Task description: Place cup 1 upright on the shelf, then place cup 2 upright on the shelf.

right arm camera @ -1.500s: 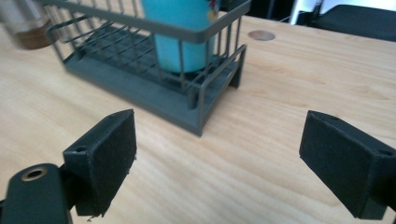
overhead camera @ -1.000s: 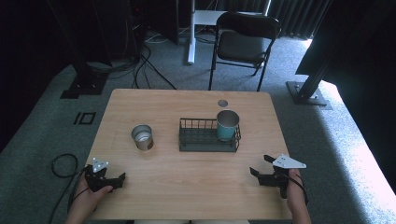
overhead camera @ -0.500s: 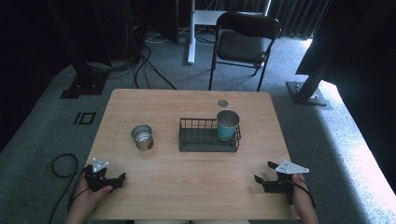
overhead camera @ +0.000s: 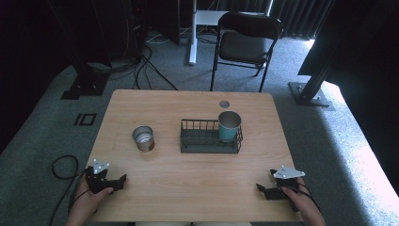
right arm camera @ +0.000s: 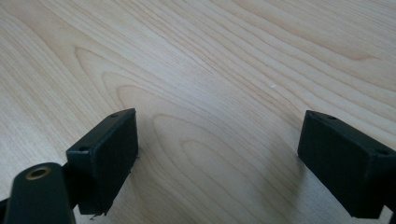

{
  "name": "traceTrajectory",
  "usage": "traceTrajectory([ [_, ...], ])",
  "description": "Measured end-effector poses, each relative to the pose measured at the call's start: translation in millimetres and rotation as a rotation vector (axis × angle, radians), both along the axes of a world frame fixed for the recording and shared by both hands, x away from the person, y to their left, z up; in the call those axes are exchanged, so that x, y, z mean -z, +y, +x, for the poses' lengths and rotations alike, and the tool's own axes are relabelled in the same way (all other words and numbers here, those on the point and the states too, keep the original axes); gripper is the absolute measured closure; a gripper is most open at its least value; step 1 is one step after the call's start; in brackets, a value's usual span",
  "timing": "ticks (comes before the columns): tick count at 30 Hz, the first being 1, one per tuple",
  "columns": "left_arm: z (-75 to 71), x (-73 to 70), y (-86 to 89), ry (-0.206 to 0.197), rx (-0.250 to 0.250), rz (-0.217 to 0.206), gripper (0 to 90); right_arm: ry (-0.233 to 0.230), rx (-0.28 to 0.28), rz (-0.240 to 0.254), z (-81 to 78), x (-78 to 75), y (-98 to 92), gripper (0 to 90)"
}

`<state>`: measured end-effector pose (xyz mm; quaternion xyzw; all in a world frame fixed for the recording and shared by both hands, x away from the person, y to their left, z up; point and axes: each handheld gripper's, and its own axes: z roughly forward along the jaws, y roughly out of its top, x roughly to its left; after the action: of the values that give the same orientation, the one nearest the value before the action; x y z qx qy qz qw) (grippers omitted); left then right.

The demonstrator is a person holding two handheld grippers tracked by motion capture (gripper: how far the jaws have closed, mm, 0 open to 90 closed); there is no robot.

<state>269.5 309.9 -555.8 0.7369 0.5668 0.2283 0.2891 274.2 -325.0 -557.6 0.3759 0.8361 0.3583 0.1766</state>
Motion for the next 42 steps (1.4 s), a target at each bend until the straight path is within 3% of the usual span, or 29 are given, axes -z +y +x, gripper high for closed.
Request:
traceTrajectory([
  [4, 0.0, 0.0, 0.0, 0.0, 0.0, 0.0, 0.9, 0.029, 0.033, 0.024, -0.3, 0.3, -0.8, 11.9],
  [25, 0.0, 0.0, 0.0, 0.0, 0.0, -0.001, 0.9, 0.029, 0.027, 0.013, -2.1, 0.4, -0.1, 11.3],
  [36, -6.8, -1.3, -0.1, 0.014, 0.111, 0.006, 0.9, 0.028, 0.028, 0.014, -2.1, 0.4, -0.1, 11.3],
  [39, -7.7, -3.8, -3.0, 0.016, 0.126, -0.037, 0.9, 0.028, 0.028, 0.013, -2.1, 0.4, 0.0, 11.3],
  [42, -6.2, -7.6, -6.8, 0.001, 0.131, -0.04, 0.9, 0.028, 0.028, 0.013, -2.1, 0.4, 0.0, 11.3],
])
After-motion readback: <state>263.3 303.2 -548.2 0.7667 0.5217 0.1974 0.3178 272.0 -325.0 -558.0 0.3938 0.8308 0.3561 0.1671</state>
